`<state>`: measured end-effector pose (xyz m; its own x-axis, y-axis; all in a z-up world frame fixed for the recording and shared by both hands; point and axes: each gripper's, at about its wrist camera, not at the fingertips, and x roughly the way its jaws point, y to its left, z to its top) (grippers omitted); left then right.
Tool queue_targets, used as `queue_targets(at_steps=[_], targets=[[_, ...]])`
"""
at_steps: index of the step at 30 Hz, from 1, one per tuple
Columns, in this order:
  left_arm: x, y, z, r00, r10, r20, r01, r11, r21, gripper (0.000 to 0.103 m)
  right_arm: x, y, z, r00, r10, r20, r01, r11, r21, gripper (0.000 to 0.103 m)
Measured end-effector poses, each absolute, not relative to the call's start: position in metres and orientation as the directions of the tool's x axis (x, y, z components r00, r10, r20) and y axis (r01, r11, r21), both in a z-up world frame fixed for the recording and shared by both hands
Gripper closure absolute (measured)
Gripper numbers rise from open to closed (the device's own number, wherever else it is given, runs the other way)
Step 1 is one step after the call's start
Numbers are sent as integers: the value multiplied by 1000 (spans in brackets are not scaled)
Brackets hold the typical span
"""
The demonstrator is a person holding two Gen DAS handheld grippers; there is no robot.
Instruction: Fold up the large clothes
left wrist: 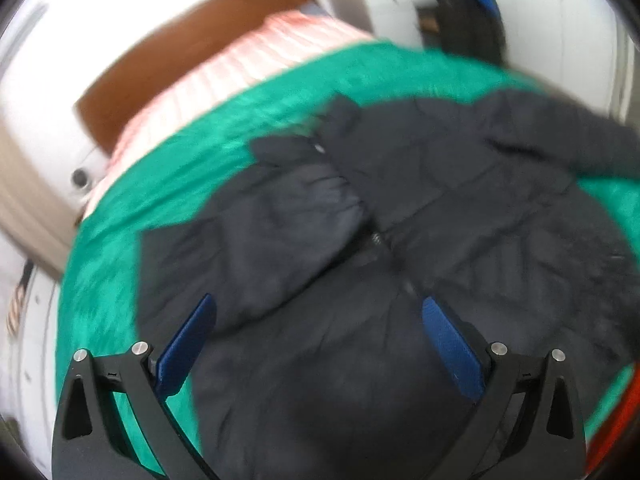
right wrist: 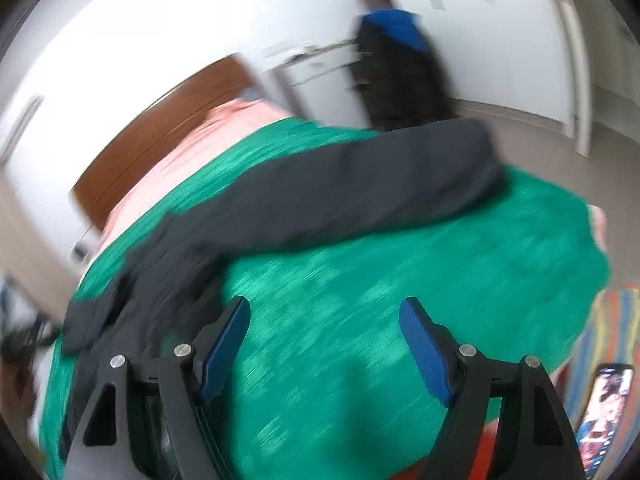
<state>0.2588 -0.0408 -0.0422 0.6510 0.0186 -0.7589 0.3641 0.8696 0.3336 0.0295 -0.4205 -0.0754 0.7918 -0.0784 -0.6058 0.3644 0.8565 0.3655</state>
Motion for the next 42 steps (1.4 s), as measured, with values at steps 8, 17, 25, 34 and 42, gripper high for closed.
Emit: queue_targets(at_steps=[8,17,25,34,42], targets=[[368,-54,-113,607,171,-776,220,902,371,57,22,-317,-104,781,56,-623,74,981,180,26],[296,166,-1,734,-6,-679,-114,985,-132,93,15,-327,-96,813,32,-582,103,975,198,26],[168,443,-34,600,350,-719,-676,703,-222,95,24,-313,-92,800,32,-600,82,984,161,26],[105,481,-120,366,311,-877,-787,606,-114,20,25,-325,-82,757,60,-651,119,966,229,16],[52,353,-99,565,-228,-793,-338,813,-474,15,37,-359,-92,657,331,-677,92,856,508,10]])
